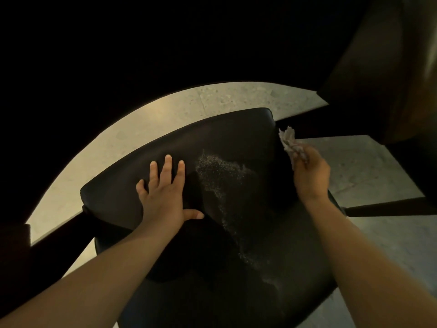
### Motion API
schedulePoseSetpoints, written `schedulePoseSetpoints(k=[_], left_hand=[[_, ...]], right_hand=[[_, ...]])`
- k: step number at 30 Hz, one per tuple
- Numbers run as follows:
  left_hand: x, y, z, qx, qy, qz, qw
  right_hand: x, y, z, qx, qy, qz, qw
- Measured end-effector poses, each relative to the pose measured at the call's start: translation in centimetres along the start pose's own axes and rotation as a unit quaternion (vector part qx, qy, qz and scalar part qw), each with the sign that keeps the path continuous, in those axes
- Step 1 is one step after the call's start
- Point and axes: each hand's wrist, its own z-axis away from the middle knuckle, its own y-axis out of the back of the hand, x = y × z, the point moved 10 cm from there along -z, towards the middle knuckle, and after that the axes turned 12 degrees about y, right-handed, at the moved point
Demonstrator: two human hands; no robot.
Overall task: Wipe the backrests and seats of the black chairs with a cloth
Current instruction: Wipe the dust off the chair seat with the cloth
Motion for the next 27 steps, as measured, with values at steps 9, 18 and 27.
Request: schedulePoseSetpoints(k=[9, 18, 27], left_hand=[[0.1, 0.2, 0.1, -0.005, 0.0, -0.003, 1.0], [0.1, 0.2, 0.0, -0.001, 0.005, -0.013, 1.0], [0.6, 0.6, 3.8, 0.02, 0.01, 0.053, 0.998]], right_hand=[[-5.6, -3.1, 7.9, -0.145, 0.058, -0.068, 0.985], [0.1, -0.6, 3.8, -0.017, -0.052, -0.021, 0.998], [-3.4, 0.5, 7.3, -0.072, 0.026, -0.039, 0.996]])
